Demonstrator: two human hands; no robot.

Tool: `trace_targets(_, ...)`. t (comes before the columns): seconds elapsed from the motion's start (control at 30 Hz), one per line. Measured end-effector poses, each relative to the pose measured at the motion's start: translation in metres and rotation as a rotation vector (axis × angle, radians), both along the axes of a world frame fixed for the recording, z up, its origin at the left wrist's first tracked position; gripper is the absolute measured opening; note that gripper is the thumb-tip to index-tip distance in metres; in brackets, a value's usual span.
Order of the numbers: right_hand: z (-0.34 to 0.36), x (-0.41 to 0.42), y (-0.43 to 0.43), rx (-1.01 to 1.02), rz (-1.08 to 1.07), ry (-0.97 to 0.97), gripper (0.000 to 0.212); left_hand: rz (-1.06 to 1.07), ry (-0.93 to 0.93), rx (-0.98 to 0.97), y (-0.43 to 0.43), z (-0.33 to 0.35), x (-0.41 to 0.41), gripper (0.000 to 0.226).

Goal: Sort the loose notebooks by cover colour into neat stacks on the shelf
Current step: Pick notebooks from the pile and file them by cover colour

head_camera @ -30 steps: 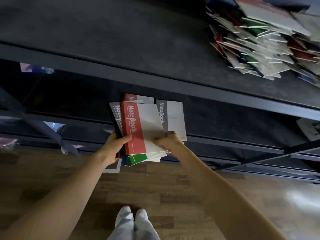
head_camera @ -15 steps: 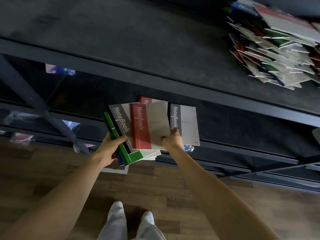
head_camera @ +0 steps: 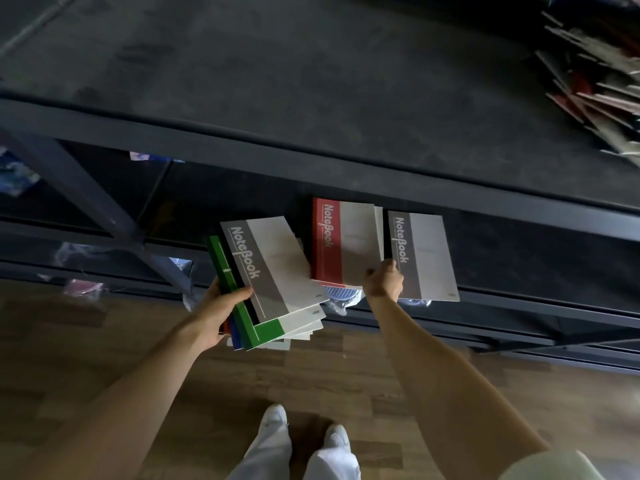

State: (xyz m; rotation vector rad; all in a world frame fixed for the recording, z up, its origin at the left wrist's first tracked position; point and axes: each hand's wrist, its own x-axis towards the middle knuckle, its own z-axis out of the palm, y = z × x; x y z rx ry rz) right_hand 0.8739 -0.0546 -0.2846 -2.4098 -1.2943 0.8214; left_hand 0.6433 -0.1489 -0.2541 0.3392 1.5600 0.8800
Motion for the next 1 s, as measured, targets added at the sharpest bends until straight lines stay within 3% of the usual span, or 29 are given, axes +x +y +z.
trace_targets(0.3,-0.003,-0.002,-0.006,0.042,-0.094,-0.020,0.032,-0.001,-0.018,-0.027,0.006,-0.001,-0.019,0.038)
trace_targets(0.4,-0.009,-0.009,-0.021,-0.022,-0.103,-0.053,0.025,-0.006,-0.005,-0.020,0.008,0.001,-0.020,0.035)
trace_targets(0.53,-0.019,-0.021,-0.036,-0.368,0.273,-0.063,0.030,-0.002,-0.006,-0.025,0.008,0.001,-0.019,0.035)
trace_targets(0.73,-0.016,-0.034,-0.024,-0.309,0.457,-0.026,0.042,-0.042,-0.023,-0.003,0.002,0.003,-0.021,0.031)
trace_targets(0.83,-0.013,-0.028,-0.023,-0.341,0.409,-0.029,0.038,-0.054,-0.030,0.005,0.000,0.004,-0.020,0.028)
trace_targets(1.0,-0.014,0.016,-0.037,-0.391,0.228,-0.207,0.031,-0.074,-0.032,0.027,0.003,0.011,-0.003,0.019)
